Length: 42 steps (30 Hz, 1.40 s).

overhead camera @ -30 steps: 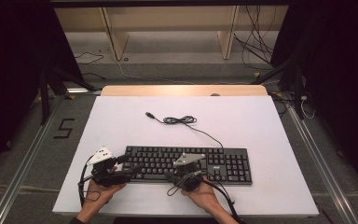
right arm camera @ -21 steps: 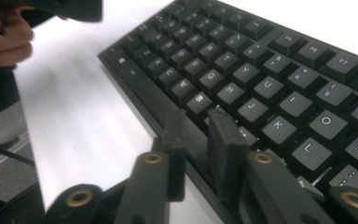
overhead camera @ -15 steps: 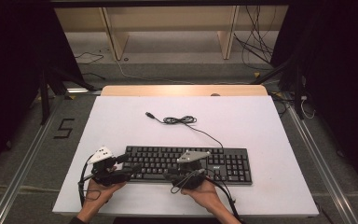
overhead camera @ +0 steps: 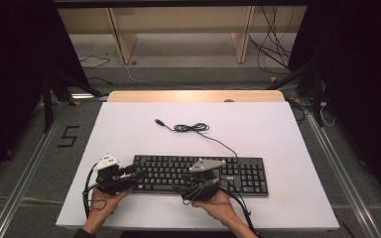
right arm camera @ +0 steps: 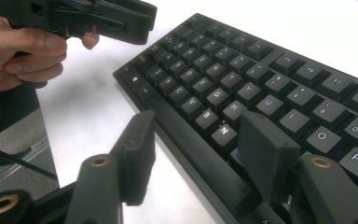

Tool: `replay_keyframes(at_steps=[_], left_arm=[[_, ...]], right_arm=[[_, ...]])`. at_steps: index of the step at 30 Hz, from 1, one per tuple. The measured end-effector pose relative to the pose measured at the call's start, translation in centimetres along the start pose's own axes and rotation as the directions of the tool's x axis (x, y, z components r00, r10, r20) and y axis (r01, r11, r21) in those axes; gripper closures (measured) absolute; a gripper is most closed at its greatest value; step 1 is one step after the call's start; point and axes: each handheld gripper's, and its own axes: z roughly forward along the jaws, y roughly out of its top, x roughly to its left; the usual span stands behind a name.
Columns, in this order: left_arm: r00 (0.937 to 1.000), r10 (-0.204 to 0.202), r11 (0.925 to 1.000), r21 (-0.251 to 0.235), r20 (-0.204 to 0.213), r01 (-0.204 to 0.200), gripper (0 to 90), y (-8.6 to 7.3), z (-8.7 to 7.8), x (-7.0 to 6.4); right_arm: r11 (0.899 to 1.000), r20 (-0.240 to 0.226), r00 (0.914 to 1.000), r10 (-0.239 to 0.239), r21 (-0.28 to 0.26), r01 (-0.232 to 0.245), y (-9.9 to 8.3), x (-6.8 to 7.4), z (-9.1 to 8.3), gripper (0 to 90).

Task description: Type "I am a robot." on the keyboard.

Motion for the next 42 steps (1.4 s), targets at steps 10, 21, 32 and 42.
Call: replay_keyframes(at_steps=[10,21,32,42], left_arm=[[0.9996,0.019,0.9981,0.059,-0.022,-0.018,76.3,0.0,1.0,0.1],[0.9989,0.038,0.9954,0.088,-0.027,-0.036,88.7,0.0,1.6,0.2],[0.9988,0.043,0.9934,0.107,-0.023,-0.040,88.8,-0.1,2.0,0.1],[0.9985,0.048,0.9916,0.122,-0.024,-0.045,88.9,-0.2,2.1,0.1]], right_arm=[[1.000,0.004,1.0000,0.002,-0.004,-0.002,0.0,0.0,-0.1,40.7],[1.000,0.004,0.9999,-0.011,-0.012,0.011,-0.1,0.1,-0.3,37.9],[1.000,0.001,0.9999,-0.013,-0.013,0.013,-0.2,0.2,-0.3,36.5],[1.000,0.000,0.9999,-0.017,-0.013,0.017,-0.2,0.2,-0.4,36.4]])
